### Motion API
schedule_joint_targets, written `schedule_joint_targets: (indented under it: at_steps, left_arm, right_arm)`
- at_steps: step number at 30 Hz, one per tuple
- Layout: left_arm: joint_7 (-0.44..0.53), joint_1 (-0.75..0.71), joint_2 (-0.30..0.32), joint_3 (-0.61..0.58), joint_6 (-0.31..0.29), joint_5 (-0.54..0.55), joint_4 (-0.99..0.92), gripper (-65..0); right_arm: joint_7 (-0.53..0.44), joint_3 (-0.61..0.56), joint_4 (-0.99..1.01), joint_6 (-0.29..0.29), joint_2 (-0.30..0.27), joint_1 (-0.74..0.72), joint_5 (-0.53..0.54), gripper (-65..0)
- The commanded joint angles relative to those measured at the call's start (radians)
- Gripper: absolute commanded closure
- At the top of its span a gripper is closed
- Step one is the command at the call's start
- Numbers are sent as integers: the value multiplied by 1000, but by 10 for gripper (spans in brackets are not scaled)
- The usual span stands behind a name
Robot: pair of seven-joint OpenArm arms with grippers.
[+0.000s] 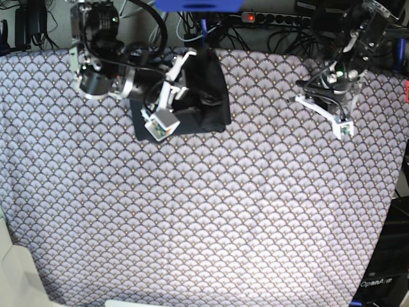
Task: Fold the T-shirt properly
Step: 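Grasp the folded bundle's edge with the right gripper and lift it, then grasp the bundle with the left gripper and fold it over toward the right gripper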
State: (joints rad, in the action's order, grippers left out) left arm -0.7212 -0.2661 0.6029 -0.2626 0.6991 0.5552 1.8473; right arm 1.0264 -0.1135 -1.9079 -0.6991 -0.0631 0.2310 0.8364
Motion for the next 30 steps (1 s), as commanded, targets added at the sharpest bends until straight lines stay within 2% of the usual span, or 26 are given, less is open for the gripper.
schedule_joint_targets:
  at_steps: [1,7,9,13,17,23,24,26,28,30]
  left_arm:
    - [16,4,10,10,-1,-10,18,0]
    - [16,1,9,7,-1,-8,18,0]
    - [16,1,9,6,-1,-8,19,0]
    - [18,-20,9,7,-1,-8,28,0]
    - [18,-34,10,1,-1,-10,61,0]
    - [18,-32,9,-17,-1,-11,62,0]
    - [18,-31,9,-39,-15,-11,64,0]
    - [18,-25,15,-91,-85,-17,79,0]
    - [18,-26,10,-128,-152,-70,90,0]
    - [18,-29,-16,-162,-193,-145,94,0]
  right_arm:
    - [-25,5,-15,1,3,-9,37,-194]
    - [-25,10,40,1,-1,-8,40,-398]
    - [-34,11,109,1,-1,-9,44,-434]
    - [-37,31,155,1,-2,-9,42,-435]
    - [-37,34,75,1,-48,-2,40,-435]
    - [-24,79,-9,1,-79,3,40,-432]
    - [-24,102,-11,1,-93,3,40,-423]
    - [-28,145,-11,1,-126,3,40,-401]
    - [-34,191,-11,1,-174,3,40,-376]
    - [-36,248,-11,1,-226,1,40,-348]
